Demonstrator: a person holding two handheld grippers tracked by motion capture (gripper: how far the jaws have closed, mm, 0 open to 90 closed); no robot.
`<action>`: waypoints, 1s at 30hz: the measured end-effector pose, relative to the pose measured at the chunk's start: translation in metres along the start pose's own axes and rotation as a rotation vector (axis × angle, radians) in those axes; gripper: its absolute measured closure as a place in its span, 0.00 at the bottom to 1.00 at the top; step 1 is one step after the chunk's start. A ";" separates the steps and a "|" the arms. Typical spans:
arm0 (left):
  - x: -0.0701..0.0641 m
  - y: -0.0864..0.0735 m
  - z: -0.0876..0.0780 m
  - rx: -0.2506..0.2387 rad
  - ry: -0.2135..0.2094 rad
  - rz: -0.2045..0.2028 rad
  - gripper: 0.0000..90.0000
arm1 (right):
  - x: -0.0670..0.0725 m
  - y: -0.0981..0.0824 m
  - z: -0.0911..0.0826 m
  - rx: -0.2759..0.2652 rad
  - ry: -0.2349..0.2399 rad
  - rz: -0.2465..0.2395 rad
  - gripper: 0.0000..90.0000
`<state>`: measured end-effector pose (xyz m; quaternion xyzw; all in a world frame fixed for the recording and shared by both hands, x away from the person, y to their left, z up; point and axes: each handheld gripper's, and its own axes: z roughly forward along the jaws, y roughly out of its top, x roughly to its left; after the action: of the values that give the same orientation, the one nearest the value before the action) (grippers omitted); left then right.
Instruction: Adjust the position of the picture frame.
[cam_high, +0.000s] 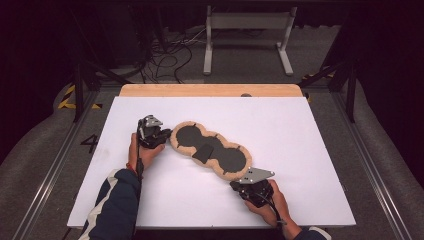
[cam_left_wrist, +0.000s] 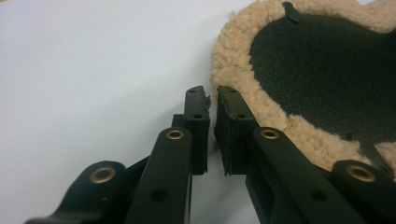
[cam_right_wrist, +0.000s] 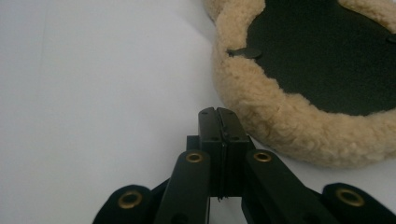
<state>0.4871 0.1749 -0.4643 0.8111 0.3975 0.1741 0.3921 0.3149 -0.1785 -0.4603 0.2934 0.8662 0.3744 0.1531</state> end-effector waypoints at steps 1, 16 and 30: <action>0.001 0.000 0.000 0.000 -0.009 0.002 0.94 | -0.001 0.000 0.000 0.001 -0.010 -0.001 1.00; -0.002 0.000 -0.004 0.056 -0.125 0.066 1.00 | -0.022 -0.014 -0.019 0.011 -0.059 0.065 1.00; -0.013 0.008 0.001 -0.027 -0.036 0.051 0.90 | -0.029 -0.026 -0.039 0.003 -0.051 0.080 1.00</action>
<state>0.4835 0.1611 -0.4585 0.8186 0.3672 0.1750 0.4055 0.3083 -0.2323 -0.4525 0.3376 0.8500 0.3714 0.1595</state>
